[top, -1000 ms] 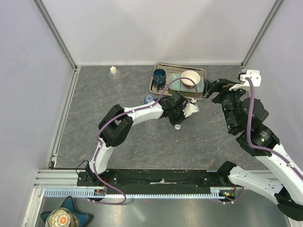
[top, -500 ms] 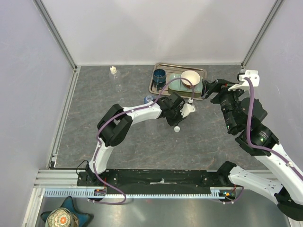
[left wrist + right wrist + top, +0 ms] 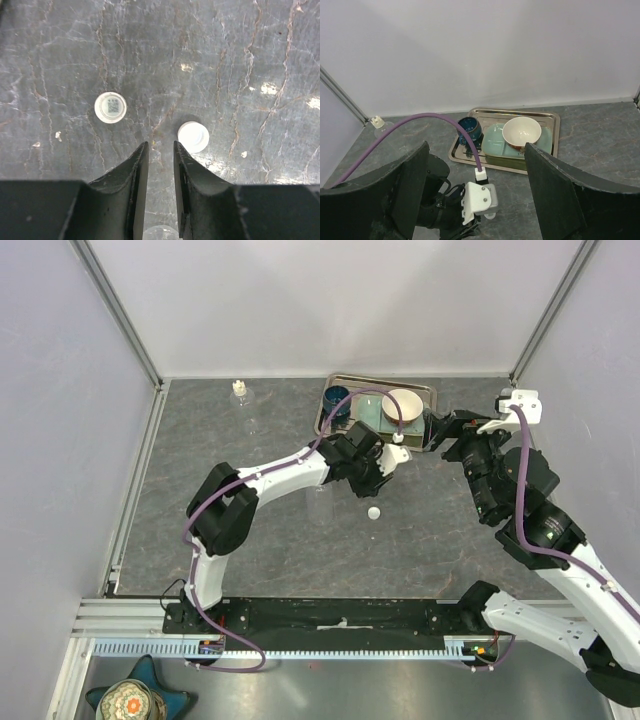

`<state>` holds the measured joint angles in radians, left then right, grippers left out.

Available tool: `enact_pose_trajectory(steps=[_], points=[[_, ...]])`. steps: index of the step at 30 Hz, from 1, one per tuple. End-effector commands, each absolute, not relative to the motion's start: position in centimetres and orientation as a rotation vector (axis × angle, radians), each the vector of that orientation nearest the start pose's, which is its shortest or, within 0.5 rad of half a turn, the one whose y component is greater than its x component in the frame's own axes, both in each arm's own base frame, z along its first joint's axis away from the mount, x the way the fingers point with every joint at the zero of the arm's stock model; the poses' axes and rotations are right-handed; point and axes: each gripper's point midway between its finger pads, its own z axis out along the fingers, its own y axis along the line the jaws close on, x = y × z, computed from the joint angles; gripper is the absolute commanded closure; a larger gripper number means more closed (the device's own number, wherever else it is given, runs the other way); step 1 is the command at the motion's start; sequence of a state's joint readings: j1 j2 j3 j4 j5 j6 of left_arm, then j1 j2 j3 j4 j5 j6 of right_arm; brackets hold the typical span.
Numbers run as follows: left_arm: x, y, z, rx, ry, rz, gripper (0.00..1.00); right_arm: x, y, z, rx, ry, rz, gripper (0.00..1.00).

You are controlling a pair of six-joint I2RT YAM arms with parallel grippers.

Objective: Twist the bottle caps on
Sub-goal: Pick up the bottle cap from the center of the board.

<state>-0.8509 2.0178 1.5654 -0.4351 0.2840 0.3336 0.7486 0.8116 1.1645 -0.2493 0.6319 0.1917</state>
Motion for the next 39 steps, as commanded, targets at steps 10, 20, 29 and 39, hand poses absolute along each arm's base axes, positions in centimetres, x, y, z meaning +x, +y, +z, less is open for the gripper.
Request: enact_pose_trajectory(steps=[10,20,29,39], points=[[28.8,-40.6,6.7,1.501,2.079,-0.653,0.68,26.1,10.9,43.6,0.13,1.46,0.325,0.16],[27.4,-40.7,4.9,1.55,2.096,-0.639,0.69,26.0,10.9,43.6,0.13,1.463,0.325,0.16],[27.0,-40.9,4.6,1.562,2.099,-0.656,0.7,26.0,10.8,43.5,0.133,1.467,0.32,0.17],[27.5,-41.1,3.4,1.566,2.111,-0.625,0.72,25.7,10.6,43.7,0.136,1.46,0.326,0.17]])
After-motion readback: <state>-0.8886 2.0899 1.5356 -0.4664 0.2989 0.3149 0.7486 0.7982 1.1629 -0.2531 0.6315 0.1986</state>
